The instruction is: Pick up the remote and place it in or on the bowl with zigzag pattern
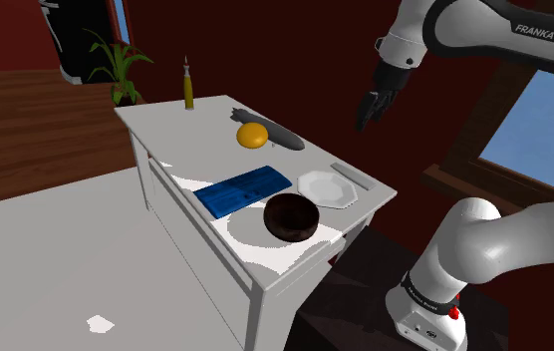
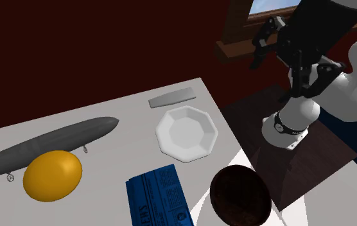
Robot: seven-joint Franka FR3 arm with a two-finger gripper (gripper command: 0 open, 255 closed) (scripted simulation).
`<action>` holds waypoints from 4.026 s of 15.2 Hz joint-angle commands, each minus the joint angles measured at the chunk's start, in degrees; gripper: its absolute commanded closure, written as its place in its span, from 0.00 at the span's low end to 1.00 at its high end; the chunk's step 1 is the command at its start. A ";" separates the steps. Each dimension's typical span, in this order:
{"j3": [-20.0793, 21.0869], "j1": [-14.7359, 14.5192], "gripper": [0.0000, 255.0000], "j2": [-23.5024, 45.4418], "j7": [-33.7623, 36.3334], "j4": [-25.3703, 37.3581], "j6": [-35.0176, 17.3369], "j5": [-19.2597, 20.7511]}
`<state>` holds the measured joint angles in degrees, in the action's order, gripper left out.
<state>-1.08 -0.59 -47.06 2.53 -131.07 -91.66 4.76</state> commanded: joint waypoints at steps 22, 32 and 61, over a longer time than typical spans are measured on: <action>-21.97 5.21 0.00 23.59 -17.45 -7.64 -27.83 6.18; -31.32 5.50 0.00 45.08 -30.91 -1.09 -39.20 -2.69; -31.59 6.88 1.00 54.37 -36.99 -0.31 -45.63 -9.65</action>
<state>-32.57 6.31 7.63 -34.61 -131.57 -137.74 -5.18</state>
